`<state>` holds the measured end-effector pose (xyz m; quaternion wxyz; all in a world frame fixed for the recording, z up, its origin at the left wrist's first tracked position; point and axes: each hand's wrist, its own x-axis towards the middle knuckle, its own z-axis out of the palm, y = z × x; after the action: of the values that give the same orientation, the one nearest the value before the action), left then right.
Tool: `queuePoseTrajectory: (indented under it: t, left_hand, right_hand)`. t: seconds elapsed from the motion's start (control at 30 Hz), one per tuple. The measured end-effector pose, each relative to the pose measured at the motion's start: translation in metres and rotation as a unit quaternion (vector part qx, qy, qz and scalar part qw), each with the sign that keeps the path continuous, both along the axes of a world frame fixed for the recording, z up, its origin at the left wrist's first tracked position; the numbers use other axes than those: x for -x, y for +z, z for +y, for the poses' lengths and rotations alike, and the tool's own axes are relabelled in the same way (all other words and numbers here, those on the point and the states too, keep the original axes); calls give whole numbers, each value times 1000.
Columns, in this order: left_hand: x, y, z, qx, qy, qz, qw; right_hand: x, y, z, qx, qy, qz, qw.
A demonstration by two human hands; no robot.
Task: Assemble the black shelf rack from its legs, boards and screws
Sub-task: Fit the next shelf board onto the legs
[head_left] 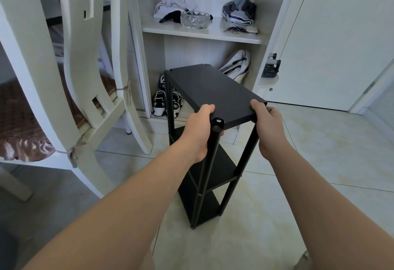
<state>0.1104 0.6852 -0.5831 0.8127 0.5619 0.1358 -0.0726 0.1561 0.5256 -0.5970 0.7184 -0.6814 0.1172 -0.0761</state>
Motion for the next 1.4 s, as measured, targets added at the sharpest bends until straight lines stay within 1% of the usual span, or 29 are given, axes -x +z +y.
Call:
queuePoseTrajectory:
  t: [0.23,0.57,0.73,0.83,0.93,1.03,1.1,1.17,1.4]
  left_hand:
    - [-3,-3,-2,40,-23,-3,999]
    - [-3,-3,0,46,15,20,999]
    - [-7,-4,0,49,26,32,998]
    - [-8,-2,1,64,19,42,997]
    - [-13,2,9,105,15,45,993]
    - [-25,8,21,127,45,36,990]
    - [-33,10,25,119,83,29,989]
    - [-37,9,23,97,102,28,990]
    - [-43,1,15,90,117,39,988]
  right_hand:
    - [-1,2,-5,-2,-6,5,1000]
    - [2,-1,-6,6,-8,41,999]
    - [4,-1,-6,31,-22,12,999]
    - [5,1,-6,36,-25,4,999]
    - [5,2,-5,38,-23,9,999]
    - [6,-1,-4,38,-23,10,999]
    - [6,-2,-4,33,-27,12,999]
    - [5,-3,-4,28,-30,15,999]
    - [0,0,-5,9,-31,27,999]
